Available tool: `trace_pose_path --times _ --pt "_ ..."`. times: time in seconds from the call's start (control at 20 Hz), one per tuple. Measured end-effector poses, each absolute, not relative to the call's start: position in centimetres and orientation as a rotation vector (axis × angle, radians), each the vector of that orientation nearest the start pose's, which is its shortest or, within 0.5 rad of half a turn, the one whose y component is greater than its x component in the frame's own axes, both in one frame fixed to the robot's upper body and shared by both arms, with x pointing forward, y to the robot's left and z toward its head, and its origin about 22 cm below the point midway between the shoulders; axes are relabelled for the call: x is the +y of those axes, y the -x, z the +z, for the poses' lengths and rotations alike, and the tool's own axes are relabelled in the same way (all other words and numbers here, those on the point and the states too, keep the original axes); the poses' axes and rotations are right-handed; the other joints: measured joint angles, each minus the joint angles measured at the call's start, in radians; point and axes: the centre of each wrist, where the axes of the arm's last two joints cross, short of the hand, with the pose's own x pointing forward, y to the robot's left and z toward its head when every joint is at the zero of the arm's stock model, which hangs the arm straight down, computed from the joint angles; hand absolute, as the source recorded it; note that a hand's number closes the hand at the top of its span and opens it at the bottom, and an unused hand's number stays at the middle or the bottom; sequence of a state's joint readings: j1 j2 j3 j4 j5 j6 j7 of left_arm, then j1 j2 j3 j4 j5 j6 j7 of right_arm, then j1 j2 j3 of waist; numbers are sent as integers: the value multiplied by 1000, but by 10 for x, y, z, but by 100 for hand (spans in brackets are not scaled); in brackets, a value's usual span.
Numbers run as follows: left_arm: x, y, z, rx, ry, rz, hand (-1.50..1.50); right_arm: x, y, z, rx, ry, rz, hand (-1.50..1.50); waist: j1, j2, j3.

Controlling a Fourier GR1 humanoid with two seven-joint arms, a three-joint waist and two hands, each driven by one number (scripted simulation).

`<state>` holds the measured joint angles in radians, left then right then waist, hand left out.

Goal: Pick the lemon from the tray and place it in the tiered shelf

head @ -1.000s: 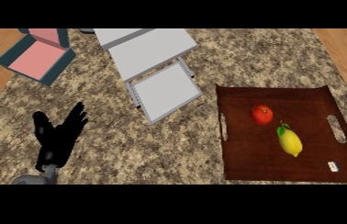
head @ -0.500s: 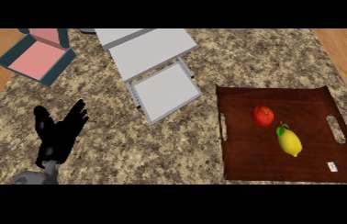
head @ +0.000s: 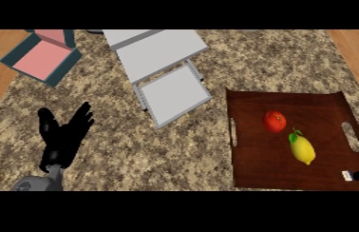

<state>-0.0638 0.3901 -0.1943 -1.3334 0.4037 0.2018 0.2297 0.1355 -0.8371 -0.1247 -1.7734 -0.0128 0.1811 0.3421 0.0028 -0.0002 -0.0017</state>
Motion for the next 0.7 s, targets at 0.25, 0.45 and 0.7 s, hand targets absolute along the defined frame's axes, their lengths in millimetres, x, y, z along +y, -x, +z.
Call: trace_pose_path --times 0.25,0.45,0.7 --pt "296 -250 -26 -1109 -89 41 0 -362 -232 136 -1069 694 648 -150 4 1 1" --pt "292 -252 -21 -1111 -93 42 0 -346 -239 126 -996 711 701 -150 3 1 1" --pt "295 -248 -23 -1112 -97 42 0 -326 -236 102 -924 740 742 -150 -1 0 1"
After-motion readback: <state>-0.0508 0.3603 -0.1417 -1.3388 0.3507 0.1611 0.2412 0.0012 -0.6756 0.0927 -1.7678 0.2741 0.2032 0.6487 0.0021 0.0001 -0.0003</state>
